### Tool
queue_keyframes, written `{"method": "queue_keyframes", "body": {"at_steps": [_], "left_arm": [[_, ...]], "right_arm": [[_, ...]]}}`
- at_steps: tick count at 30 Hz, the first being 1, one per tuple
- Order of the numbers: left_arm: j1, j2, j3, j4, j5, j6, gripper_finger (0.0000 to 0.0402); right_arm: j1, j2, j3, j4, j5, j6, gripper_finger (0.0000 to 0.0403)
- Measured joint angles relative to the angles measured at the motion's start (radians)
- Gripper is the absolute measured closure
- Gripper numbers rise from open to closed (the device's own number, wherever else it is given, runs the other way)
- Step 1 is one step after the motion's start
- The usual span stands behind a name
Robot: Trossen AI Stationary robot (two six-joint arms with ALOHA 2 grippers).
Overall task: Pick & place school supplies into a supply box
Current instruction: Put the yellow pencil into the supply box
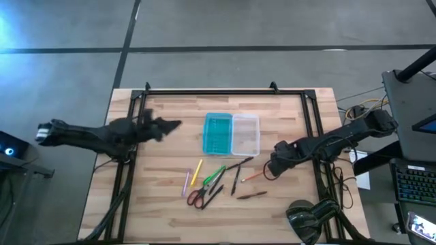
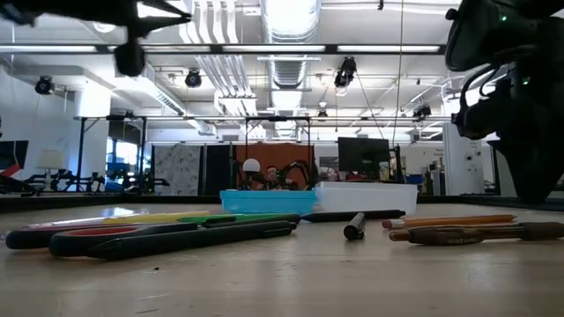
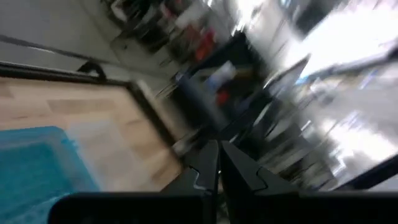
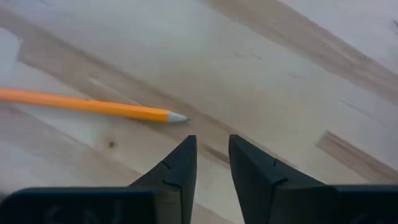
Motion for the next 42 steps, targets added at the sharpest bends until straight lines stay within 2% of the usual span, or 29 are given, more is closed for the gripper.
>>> {"method": "queue_keyframes", "body": {"at_steps": [4,6,10,16,20,25,30,38,42], "left_arm": [[0.011,0.236,0.163,-0.098,0.009,0.044,0.0401],[0.024,0.332,0.225,-0.176,0.058,0.025,0.0401],[0.067,0.465,0.351,-0.197,0.231,0.008,0.0401],[0.119,0.652,0.492,-0.199,0.28,-0.006,0.0401],[0.156,0.761,0.568,-0.208,0.368,0.055,0.0401],[0.133,0.836,0.681,-0.25,0.388,0.258,0.0401],[0.126,0.904,0.777,-0.39,0.398,0.355,0.0401],[0.115,1.014,0.855,-0.386,0.437,0.463,0.0401],[0.077,1.054,0.889,-0.382,0.439,0.595,0.0402]], "right_arm": [[-0.008,-0.002,-0.003,0.043,-0.035,-0.043,0.034],[-0.007,-0.01,-0.003,0.042,-0.038,-0.044,0.0347],[-0.007,-0.044,-0.003,0.049,-0.034,-0.044,0.036],[-0.009,-0.103,-0.074,0.096,-0.039,-0.02,0.039],[-0.01,-0.14,-0.152,0.229,-0.053,0.047,0.0394],[-0.009,-0.183,-0.185,0.316,-0.045,0.093,0.0395],[-0.013,-0.212,-0.184,0.305,-0.022,0.092,0.0395],[-0.013,-0.197,-0.236,0.336,-0.056,0.094,0.0395],[-0.013,-0.205,-0.244,0.352,-0.056,0.102,0.0395]]}}
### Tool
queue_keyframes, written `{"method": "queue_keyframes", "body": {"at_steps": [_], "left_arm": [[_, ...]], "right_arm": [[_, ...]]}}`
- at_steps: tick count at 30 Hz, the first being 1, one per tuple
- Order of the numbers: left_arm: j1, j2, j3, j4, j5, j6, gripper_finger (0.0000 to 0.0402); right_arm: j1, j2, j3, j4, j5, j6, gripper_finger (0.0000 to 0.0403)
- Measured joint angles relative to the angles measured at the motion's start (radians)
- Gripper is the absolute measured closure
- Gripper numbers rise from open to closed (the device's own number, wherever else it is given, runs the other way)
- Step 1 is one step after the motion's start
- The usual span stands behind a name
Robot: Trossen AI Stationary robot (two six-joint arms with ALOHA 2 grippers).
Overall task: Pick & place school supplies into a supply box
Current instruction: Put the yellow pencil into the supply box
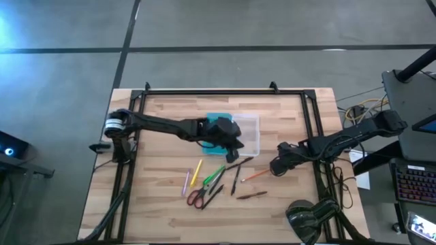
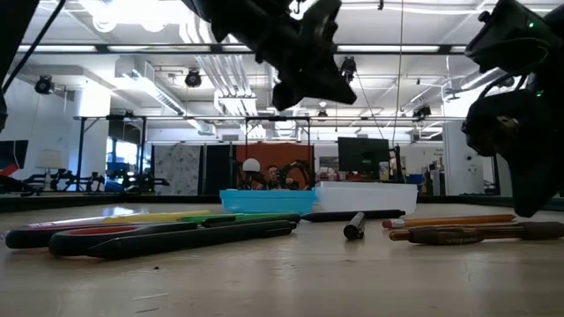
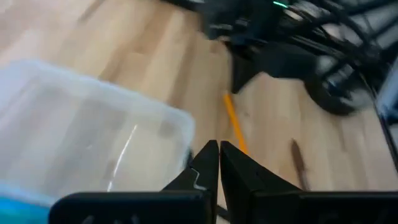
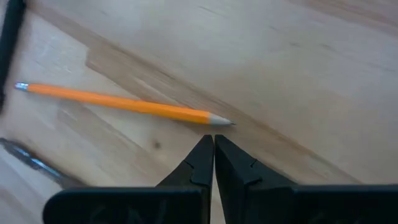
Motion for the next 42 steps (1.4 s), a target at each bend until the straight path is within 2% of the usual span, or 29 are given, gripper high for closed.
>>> {"method": "queue_keyframes", "body": {"at_steps": [4,8,18,23,27,31,38,42], "left_arm": [[-0.013,0.015,0.005,-0.01,-0.009,0.011,0.0402],[-0.016,0.009,-0.005,-0.021,-0.054,-0.073,0.0402],[-0.159,0.024,-0.005,-0.044,-0.299,-0.263,0.0401],[-0.216,0.05,-0.006,-0.021,-0.316,-0.359,0.0394],[-0.265,0.085,-0.006,0.033,-0.34,-0.391,0.0359],[-0.296,0.127,-0.006,0.042,-0.368,-0.489,0.0332],[-0.358,0.179,0.0,0.085,-0.422,-0.481,0.033],[-0.373,0.21,0.012,0.09,-0.451,-0.559,0.033]], "right_arm": [[0.0,-0.024,0.029,-0.01,-0.009,-0.026,0.0394],[-0.001,-0.038,0.04,-0.018,0.001,-0.055,0.0394],[0.0,-0.018,-0.014,-0.008,-0.046,-0.157,0.0394],[0.0,-0.018,-0.014,0.003,-0.061,-0.241,0.0394],[0.0,-0.018,-0.013,0.005,-0.072,-0.265,0.0394],[0.001,-0.018,-0.013,0.006,-0.08,-0.268,0.0394],[0.003,-0.037,-0.012,0.007,-0.082,-0.227,0.0394],[0.002,-0.066,0.0,0.001,-0.08,-0.225,0.0394]]}}
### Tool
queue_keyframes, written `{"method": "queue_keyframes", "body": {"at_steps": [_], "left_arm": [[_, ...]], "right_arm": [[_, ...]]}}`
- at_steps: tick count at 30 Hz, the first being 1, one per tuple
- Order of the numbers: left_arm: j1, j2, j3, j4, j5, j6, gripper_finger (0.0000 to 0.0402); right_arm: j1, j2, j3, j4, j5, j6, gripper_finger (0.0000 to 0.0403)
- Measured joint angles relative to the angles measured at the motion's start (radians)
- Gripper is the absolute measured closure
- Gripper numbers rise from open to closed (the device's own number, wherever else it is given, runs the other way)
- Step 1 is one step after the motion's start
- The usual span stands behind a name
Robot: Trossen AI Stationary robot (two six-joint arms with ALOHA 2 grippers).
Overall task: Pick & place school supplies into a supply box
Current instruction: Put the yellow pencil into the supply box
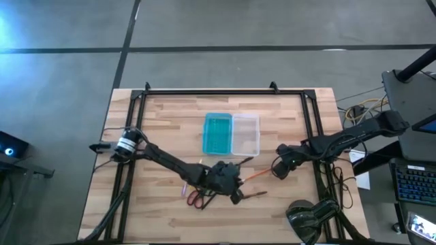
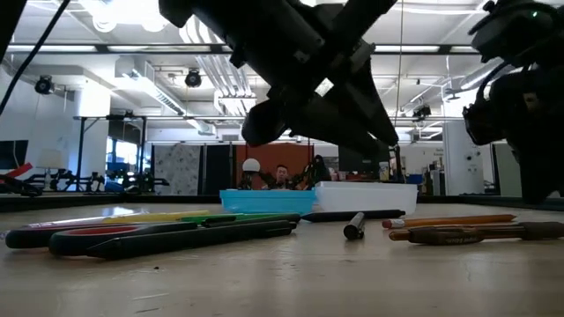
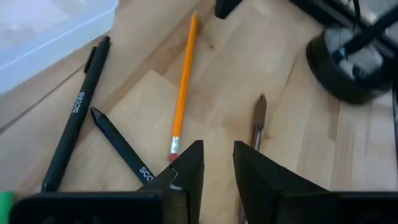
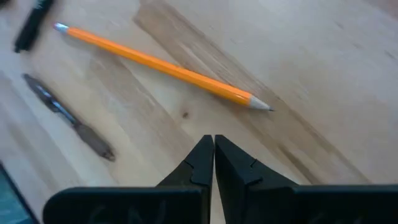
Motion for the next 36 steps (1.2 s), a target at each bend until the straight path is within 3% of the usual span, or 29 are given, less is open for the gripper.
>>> {"method": "queue_keyframes", "body": {"at_steps": [7,13,18,30,36], "left_arm": [[0.004,0.07,0.089,-0.006,-0.009,-0.004,0.0302],[0.01,0.14,0.212,-0.177,-0.068,0.181,0.0255],[0.022,0.174,0.223,-0.189,-0.088,0.316,0.0251],[0.083,0.193,0.211,-0.198,0.093,0.283,0.025],[0.094,0.208,0.211,-0.187,0.102,0.29,0.025]], "right_arm": [[0.0,-0.028,0.008,-0.018,0.027,0.043,0.0394],[0.0,-0.03,0.0,-0.042,0.029,-0.004,0.0394],[0.0,-0.031,-0.005,-0.068,0.08,-0.002,0.0394],[-0.003,-0.104,-0.006,-0.069,0.106,0.07,0.0394],[-0.003,-0.13,-0.006,-0.075,0.106,0.08,0.0394]]}}
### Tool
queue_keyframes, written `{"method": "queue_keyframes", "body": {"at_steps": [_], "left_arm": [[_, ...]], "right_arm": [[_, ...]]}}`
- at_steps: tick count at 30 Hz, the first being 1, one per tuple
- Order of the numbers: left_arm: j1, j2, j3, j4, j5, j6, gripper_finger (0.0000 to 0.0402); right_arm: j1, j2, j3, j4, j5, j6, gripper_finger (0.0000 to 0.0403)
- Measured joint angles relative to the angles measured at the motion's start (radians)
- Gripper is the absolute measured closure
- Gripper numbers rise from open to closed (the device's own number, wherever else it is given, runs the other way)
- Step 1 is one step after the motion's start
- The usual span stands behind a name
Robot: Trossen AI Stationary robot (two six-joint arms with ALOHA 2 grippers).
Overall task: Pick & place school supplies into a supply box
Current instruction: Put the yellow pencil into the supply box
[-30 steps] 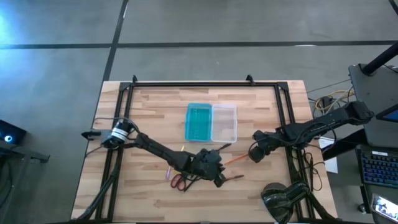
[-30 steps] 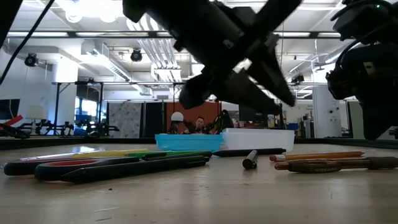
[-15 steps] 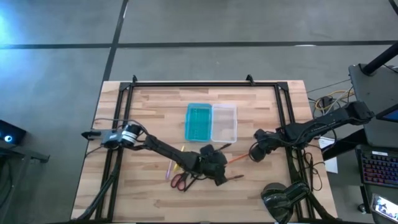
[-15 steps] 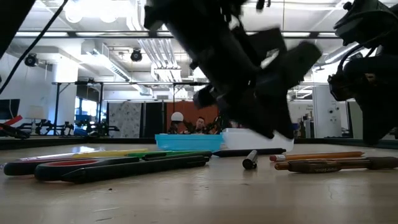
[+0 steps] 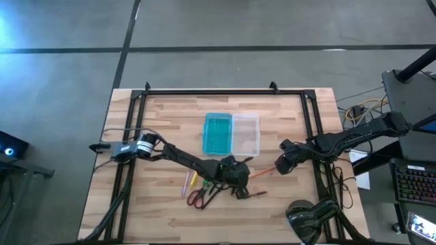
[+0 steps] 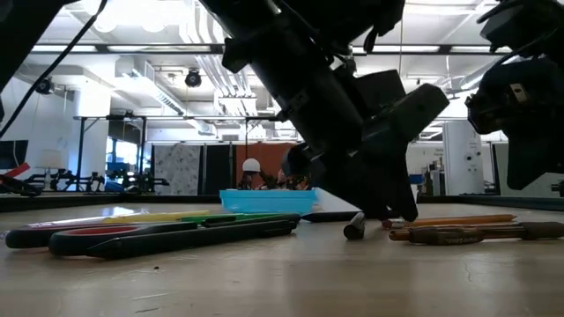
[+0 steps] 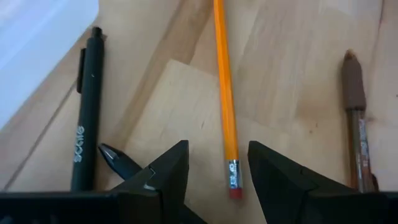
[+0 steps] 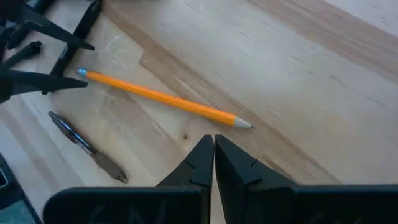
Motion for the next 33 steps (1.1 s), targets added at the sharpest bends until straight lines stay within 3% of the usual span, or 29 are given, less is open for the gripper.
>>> {"method": "queue_keyframes", "body": {"at_steps": [12,19,33], "left_arm": [[0.012,0.023,0.0,0.061,0.019,-0.039,0.025],[0.012,0.025,0.0,0.06,0.021,-0.033,0.025],[0.011,0.026,0.0,0.058,0.023,-0.032,0.025]], "right_arm": [[0.0,-0.005,-0.032,-0.04,0.001,0.071,0.0394],[0.0,-0.004,-0.093,0.107,0.001,0.069,0.0394],[0.0,-0.003,-0.126,0.166,0.004,0.079,0.0394]]}}
